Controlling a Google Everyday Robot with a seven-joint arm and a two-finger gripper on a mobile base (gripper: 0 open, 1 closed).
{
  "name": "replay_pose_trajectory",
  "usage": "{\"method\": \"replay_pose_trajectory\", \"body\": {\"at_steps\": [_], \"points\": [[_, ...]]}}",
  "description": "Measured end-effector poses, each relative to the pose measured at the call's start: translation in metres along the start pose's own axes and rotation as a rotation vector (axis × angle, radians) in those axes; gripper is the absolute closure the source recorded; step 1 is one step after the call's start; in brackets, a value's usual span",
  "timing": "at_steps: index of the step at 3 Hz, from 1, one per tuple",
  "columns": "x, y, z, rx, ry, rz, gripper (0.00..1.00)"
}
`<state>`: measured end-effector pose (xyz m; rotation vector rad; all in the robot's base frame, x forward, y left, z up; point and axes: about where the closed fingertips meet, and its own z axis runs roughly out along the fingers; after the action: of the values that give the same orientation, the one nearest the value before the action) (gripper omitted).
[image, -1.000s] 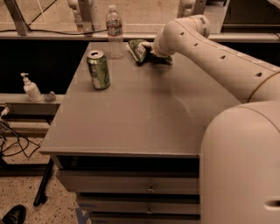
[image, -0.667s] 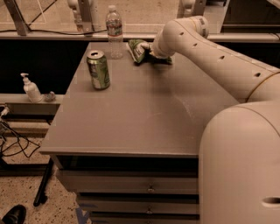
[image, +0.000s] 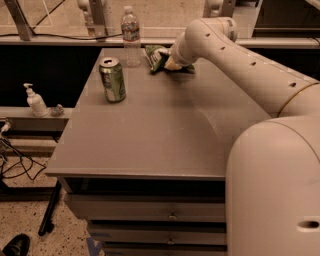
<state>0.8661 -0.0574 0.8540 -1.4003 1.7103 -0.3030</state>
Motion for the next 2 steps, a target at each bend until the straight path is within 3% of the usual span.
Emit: {"method": "replay_pose_trajectory", "body": {"at_steps": [1, 2], "points": [[-0.011, -0.002, -0.007, -0.012, -0.029, -0.003, 0.0], [-0.018, -0.008, -0.019, -0.019, -0.049, 0.004, 0.0]]}}
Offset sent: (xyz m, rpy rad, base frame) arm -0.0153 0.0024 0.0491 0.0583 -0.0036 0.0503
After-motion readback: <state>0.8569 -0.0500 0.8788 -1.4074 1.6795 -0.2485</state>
